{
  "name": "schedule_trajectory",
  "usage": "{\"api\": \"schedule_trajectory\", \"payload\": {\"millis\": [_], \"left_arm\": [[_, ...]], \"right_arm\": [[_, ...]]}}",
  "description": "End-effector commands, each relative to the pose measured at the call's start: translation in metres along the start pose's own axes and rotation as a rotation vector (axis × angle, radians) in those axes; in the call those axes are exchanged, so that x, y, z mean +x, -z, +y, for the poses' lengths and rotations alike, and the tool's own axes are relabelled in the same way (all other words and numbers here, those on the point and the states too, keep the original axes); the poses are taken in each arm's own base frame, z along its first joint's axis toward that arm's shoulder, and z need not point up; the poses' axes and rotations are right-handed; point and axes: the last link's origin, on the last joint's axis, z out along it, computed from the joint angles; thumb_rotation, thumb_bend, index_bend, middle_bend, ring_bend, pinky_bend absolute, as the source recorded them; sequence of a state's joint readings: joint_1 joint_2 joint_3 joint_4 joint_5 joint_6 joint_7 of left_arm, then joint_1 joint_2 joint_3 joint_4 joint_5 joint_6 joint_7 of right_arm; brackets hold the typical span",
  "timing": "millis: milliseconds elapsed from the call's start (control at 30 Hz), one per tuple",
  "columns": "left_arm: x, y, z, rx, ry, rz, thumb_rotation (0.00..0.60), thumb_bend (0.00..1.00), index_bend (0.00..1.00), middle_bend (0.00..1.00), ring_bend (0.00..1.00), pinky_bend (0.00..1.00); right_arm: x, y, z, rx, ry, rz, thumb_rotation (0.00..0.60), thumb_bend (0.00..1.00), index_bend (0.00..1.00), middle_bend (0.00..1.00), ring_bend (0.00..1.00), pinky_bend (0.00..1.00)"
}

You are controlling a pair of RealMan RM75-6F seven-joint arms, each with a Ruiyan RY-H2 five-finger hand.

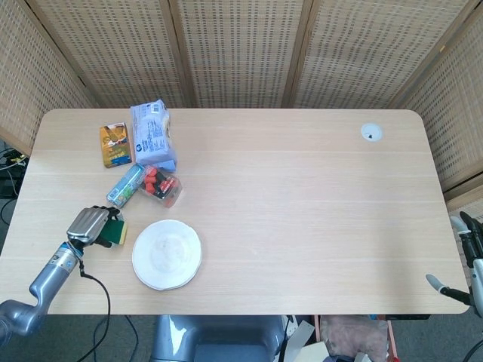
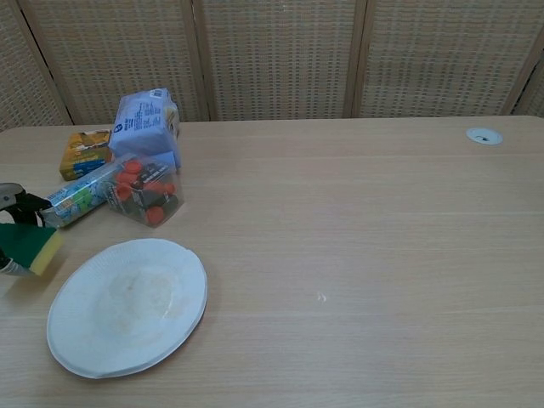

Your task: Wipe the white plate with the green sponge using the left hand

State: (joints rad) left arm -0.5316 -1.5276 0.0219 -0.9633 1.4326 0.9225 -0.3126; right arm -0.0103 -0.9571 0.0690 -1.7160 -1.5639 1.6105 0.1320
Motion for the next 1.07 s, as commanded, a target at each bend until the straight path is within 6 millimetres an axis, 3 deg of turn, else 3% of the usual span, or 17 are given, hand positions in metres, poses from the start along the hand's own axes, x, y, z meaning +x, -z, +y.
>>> {"api": "schedule_trajectory", "payload": {"millis": [33, 100, 167, 400, 433, 633, 833, 1067], "left_arm": [[-0.002, -0.003, 0.001, 0.005, -0.01, -0.004, 0.6, 0.0, 0.28, 0.2, 0.24, 0.18], [-0.004, -0.004, 0.001, 0.014, -0.011, -0.022, 0.6, 0.0, 0.08, 0.04, 0.07, 0.08], [-0.006, -0.004, 0.001, 0.023, -0.001, -0.045, 0.6, 0.0, 0.0, 0.0, 0.0, 0.03], [0.026, 0.015, 0.008, 0.018, 0.074, 0.061, 0.6, 0.0, 0.0, 0.0, 0.0, 0.0], [0.054, 0.035, 0.011, -0.01, 0.129, 0.215, 0.6, 0.0, 0.0, 0.0, 0.0, 0.0], [0.079, 0.088, 0.012, 0.046, 0.146, 0.357, 0.6, 0.0, 0.0, 0.0, 0.0, 0.0], [0.071, 0.144, 0.013, 0.211, 0.061, 0.436, 0.6, 0.0, 0.0, 0.0, 0.0, 0.0], [0.073, 0.173, 0.028, 0.249, -0.008, 0.486, 0.6, 0.0, 0.0, 0.0, 0.0, 0.0]], "right_arm": [[0.0, 0.0, 0.0, 0.0, 0.0, 0.0, 0.6, 0.0, 0.0, 0.0, 0.0, 0.0], [0.0, 0.0, 0.0, 0.0, 0.0, 0.0, 0.6, 0.0, 0.0, 0.0, 0.0, 0.0], [0.001, 0.001, 0.001, 0.0, -0.002, 0.001, 0.6, 0.0, 0.0, 0.0, 0.0, 0.0], [0.003, 0.001, 0.002, -0.002, -0.014, 0.006, 0.6, 0.0, 0.0, 0.0, 0.0, 0.0], [0.005, 0.001, 0.003, -0.006, -0.021, 0.013, 0.6, 0.0, 0.0, 0.0, 0.0, 0.0], [0.007, 0.002, 0.003, -0.001, -0.025, 0.017, 0.6, 0.0, 0.0, 0.0, 0.0, 0.0], [0.007, 0.003, 0.003, 0.011, -0.017, 0.029, 0.6, 0.0, 0.0, 0.0, 0.0, 0.0], [0.007, 0.003, 0.004, 0.014, -0.013, 0.042, 0.6, 0.0, 0.0, 0.0, 0.0, 0.0]]}}
